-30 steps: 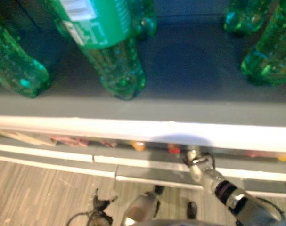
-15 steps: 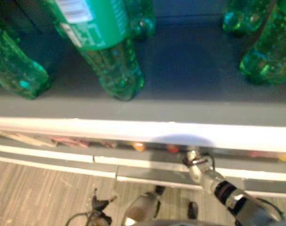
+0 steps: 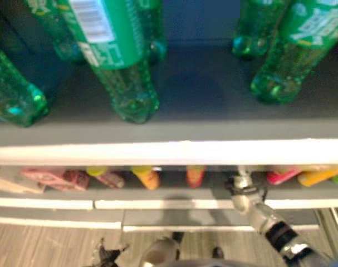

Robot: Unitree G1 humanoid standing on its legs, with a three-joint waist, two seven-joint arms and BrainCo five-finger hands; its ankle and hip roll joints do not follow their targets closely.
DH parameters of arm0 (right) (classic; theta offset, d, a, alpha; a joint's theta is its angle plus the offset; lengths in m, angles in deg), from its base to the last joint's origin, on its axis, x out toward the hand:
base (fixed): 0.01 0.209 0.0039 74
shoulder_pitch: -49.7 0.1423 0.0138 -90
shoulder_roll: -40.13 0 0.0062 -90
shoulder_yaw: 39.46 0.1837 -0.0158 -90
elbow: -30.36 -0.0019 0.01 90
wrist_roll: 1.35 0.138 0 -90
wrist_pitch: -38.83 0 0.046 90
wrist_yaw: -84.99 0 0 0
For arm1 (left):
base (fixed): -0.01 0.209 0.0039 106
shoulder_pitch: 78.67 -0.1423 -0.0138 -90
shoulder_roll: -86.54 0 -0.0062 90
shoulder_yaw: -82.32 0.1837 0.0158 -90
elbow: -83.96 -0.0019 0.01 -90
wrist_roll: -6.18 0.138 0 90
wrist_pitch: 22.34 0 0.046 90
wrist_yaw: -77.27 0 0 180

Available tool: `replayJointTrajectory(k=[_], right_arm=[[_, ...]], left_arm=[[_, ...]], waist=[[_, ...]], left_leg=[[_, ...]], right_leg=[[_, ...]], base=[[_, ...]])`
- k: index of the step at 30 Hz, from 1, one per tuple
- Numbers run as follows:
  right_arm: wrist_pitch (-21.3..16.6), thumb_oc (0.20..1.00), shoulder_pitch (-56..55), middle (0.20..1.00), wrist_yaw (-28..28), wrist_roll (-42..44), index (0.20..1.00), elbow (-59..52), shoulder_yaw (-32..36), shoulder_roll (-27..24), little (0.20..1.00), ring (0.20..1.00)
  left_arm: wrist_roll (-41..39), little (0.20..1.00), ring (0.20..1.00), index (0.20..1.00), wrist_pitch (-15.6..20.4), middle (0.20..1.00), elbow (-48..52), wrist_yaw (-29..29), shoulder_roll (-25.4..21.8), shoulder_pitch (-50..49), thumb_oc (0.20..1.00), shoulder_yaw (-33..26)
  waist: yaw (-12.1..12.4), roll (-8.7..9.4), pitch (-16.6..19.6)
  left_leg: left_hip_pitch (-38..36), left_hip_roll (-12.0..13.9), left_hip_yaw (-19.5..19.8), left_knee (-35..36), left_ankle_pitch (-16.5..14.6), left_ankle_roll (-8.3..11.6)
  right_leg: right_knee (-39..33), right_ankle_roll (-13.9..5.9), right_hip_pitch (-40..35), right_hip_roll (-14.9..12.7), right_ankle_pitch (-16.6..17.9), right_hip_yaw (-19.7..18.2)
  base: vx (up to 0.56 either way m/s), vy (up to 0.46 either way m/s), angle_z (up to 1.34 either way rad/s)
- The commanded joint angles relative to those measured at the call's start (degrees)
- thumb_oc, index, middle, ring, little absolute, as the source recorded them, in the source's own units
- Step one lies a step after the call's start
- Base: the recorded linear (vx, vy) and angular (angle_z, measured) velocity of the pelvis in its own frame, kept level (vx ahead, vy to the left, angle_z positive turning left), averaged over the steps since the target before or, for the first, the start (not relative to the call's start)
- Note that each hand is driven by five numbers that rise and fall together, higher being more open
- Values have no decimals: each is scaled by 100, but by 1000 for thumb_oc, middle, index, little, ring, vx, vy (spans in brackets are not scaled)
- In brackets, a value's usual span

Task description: Put the goods on the table back onto the shelves and tidy them up.

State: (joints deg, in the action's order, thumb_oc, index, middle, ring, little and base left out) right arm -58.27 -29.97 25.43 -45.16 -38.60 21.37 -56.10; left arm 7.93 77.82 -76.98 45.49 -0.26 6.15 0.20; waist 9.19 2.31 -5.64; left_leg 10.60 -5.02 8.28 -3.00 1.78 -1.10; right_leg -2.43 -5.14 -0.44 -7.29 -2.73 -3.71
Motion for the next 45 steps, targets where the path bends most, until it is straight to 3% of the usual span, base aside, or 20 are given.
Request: replayJointTrajectory(k=[1, 6, 16, 20, 23, 24, 25, 27, 29, 30, 32, 33, 36, 38, 40, 41, 43, 44, 45], right_arm=[[-55, 1000, -444, 1000, -127, -52, 1000, -850, 334, -253, 1000, 1000], [-5, 1000, -943, 1000, -119, -120, 1000, -1120, 603, -310, 1000, 1000], [542, 1000, -2175, 1000, -167, -196, 1000, -1032, 2029, -651, 1000, 1000], [861, 1000, -2660, 1000, -232, 174, 1000, -69, 2637, -387, 1000, 1000], [829, 1000, -2419, 1000, -248, 1227, 1000, 650, 3053, 118, 1000, 1000], [674, 1000, -2220, 1000, -121, 1861, 1000, 981, 3093, 333, 1000, 1000], [474, 1000, -2122, 1000, 26, 2511, 1000, 1371, 3070, 485, 1000, 1000], [65, 1000, -1926, 1000, 321, 3800, 1000, 2110, 3021, 785, 1000, 1000], [-470, 1000, -1776, 1000, 882, 5358, 1000, 2683, 2991, 1090, 1000, 1000], [-543, 1000, -1604, 1000, 1398, 6359, 1000, 3485, 2937, 1304, 1000, 1000], [-580, 1000, -1484, 1000, 1626, 6671, 1000, 3818, 2852, 1381, 1000, 1000], [-508, 1000, -1302, 1000, 1739, 6867, 1000, 4354, 2794, 1460, 1000, 1000], [-527, 1000, -1082, 1000, 1946, 7194, 1000, 4767, 2795, 1519, 1000, 1000], [-591, 1000, -1046, 1000, 2053, 7459, 1000, 4810, 2787, 1594, 1000, 1000], [-657, 1000, -1024, 1000, 2153, 7401, 1000, 4658, 2527, 1694, 1000, 1000], [-683, 1000, -1084, 1000, 2201, 7233, 1000, 4517, 2334, 1708, 1000, 1000], [-757, 1000, -1165, 1000, 2365, 6675, 1000, 4161, 1875, 1493, 1000, 1000], [-753, 1000, -1161, 1000, 2362, 6669, 1000, 4155, 1870, 1481, 1000, 1000], [-745, 1000, -1089, 1000, 2389, 6463, 1000, 4120, 1732, 1370, 1000, 1000]], left_arm=[[204, 1000, 1000, 1000, -22, 1000, -418, -181, -31, -113, 1000, -186], [246, 1000, 1000, 1000, -56, 1000, -446, -173, 22, -174, 1000, -274], [478, 1000, 1000, 1000, -60, 1000, -421, -7, 227, -100, 1000, -184], [759, 1000, 1000, 1000, -4, 1000, -394, 167, 356, -10, 1000, 122], [717, 1000, 1000, 1000, 106, 1000, -222, 285, 385, 143, 1000, 422], [601, 1000, 1000, 1000, 117, 1000, -122, 349, 345, 216, 1000, 520], [471, 1000, 1000, 1000, 89, 1000, -46, 428, 290, 251, 1000, 555], [126, 1000, 1000, 1000, -71, 1000, 55, 531, 187, 194, 1000, 446], [-185, 1000, 1000, 1000, -245, 1000, 59, 592, 100, 139, 1000, 188], [-426, 1000, 1000, 1000, -309, 1000, -100, 647, 69, 85, 1000, -81], [-532, 1000, 1000, 1000, -309, 1000, -184, 675, 68, 56, 1000, -156], [-719, 1000, 1000, 1000, -312, 1000, -261, 718, 58, -2, 1000, -258], [-929, 1000, 1000, 1000, -270, 1000, -357, 759, 64, -57, 1000, -364], [-1070, 1000, 1000, 1000, -328, 1000, -462, 791, 70, -68, 1000, -458], [-1196, 1000, 1000, 1000, -299, 1000, -576, 777, 69, -29, 1000, -582], [-1268, 1000, 1000, 1000, -258, 1000, -604, 728, 77, 12, 1000, -634], [-1705, 1000, 1000, 1000, -16, 1000, -474, 634, 148, 249, 1000, -680], [-1713, 1000, 1000, 1000, -8, 1000, -483, 635, 161, 257, 1000, -687], [-1938, 1000, 1000, 1000, 89, 1000, -469, 595, 229, 367, 1000, -696]], waist=[[-101, -95, 323], [-266, -60, 458], [-1014, -43, 546], [-1409, -12, 491], [-1622, 66, 326], [-1525, 46, 243], [-1398, -1, 195], [-1092, -61, 147], [-830, 23, 169], [-541, 59, 323], [-406, 106, 367], [-182, 224, 486], [15, 329, 612], [47, 325, 654], [100, 264, 641], [106, 175, 624], [-33, 31, 420], [-44, -1, 416], [-37, 15, 319]], left_leg=[[-44, 351, 250, 183, -304, 48], [-258, 439, 139, 427, -252, 46], [-637, 582, -425, 786, -184, 59], [-652, 562, -780, 800, -253, 48], [-394, 630, -1301, 800, -219, 64], [-306, 791, -1563, 800, -183, 124], [-231, 965, -1811, 800, -95, 220], [-307, 1328, -2295, 800, -81, 365], [-351, 1465, -2765, 800, 21, 383], [-269, 1557, -3142, 785, 142, 373], [-240, 1593, -3322, 776, 220, 391], [-190, 1658, -3579, 772, 362, 467], [-117, 1839, -3804, 781, 594, 634], [-111, 2004, -3864, 800, 744, 778], [-98, 2284, -3962, 800, 959, 963], [-69, 2532, -3961, 800, 1147, 1106], [103, 2989, -3804, 800, 1413, 1297], [112, 3020, -3786, 800, 1427, 1308], [190, 3058, -3480, 800, 1425, 1314]], right_leg=[[194, -337, 43, -231, 15, -92], [143, -356, 13, -216, 48, -178], [293, -479, 208, -155, 265, -497], [165, -589, 382, -175, 603, -810], [-17, -786, 1073, -133, 1416, -1041], [-127, -760, 1263, -191, 1408, -419], [-133, -748, 1259, -362, 1313, 615], [99, -692, 885, -649, 933, 2072], [434, -608, 529, -973, 887, 2511], [787, -659, 12, -1400, 1049, 2808], [924, -727, -221, -1609, 1244, 2876], [899, -882, -562, -1844, 1638, 3073], [642, -986, -768, -1829, 1944, 3218], [597, -976, -663, -1700, 1699, 3105], [528, -888, -621, -1453, 815, 3146], [544, -714, -568, -1217, 294, 3147], [522, -416, -396, -623, -298, 2972], [539, -397, -391, -593, -318, 2976], [582, -360, -271, -513, -372, 2903]], base=[[35, 33, -24], [38, 23, -28], [17, 56, -24], [-52, 82, -46], [-278, 20, -71], [-384, -51, -200], [-318, -37, -252], [-259, -46, -215], [-319, -107, -190], [-265, -135, -204], [-213, -240, -134], [-172, -277, -92], [-134, -418, -111], [-46, -380, -70], [-42, -476, -49], [-68, -564, -50], [-118, -707, -56], [-114, -537, -54], [-60, -319, -43]])
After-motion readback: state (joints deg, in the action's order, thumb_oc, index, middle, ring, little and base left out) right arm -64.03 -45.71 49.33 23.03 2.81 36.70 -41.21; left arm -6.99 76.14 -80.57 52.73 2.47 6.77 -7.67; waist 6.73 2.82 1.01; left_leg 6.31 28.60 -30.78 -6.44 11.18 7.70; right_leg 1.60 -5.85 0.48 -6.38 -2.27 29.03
